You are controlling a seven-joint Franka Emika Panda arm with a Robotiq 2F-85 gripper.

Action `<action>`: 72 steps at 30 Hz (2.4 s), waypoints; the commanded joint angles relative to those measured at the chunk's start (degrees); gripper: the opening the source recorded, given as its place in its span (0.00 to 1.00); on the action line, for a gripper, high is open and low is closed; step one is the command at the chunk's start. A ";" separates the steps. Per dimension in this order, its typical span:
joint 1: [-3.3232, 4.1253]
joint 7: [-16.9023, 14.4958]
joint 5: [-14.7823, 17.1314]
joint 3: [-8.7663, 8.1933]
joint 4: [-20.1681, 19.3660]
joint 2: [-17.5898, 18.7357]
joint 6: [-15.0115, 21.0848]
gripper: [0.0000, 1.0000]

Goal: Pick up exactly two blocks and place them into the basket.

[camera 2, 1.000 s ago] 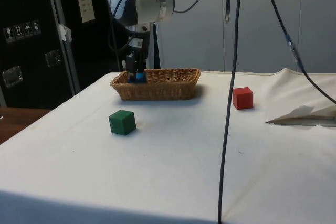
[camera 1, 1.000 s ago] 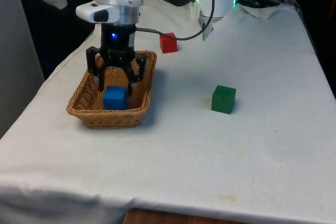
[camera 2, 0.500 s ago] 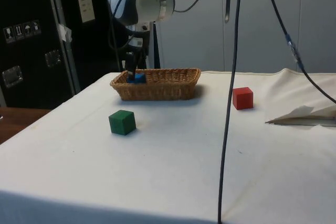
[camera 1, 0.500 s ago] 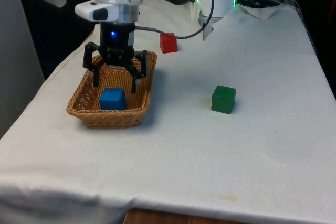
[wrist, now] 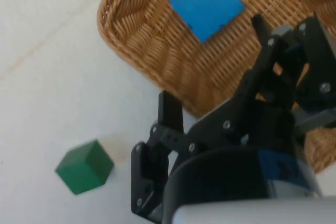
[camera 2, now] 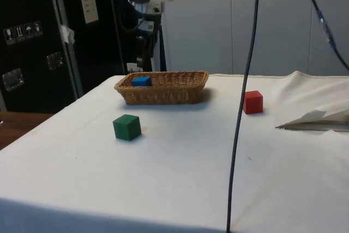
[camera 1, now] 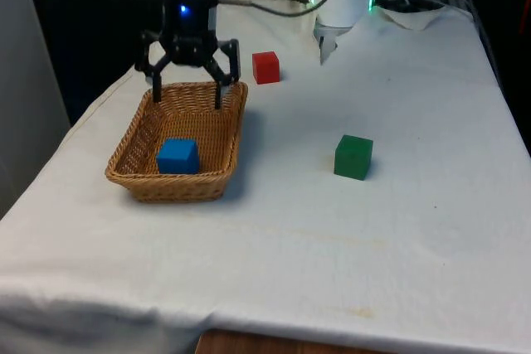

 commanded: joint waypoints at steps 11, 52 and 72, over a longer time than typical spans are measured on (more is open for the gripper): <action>1.83 1.32 -5.90 -1.55 -7.79 -10.26 -0.23 1.00; 1.78 10.26 -25.84 2.35 -31.57 -38.22 2.69 1.00; 1.78 5.04 -29.05 1.55 -36.90 -38.50 4.41 1.00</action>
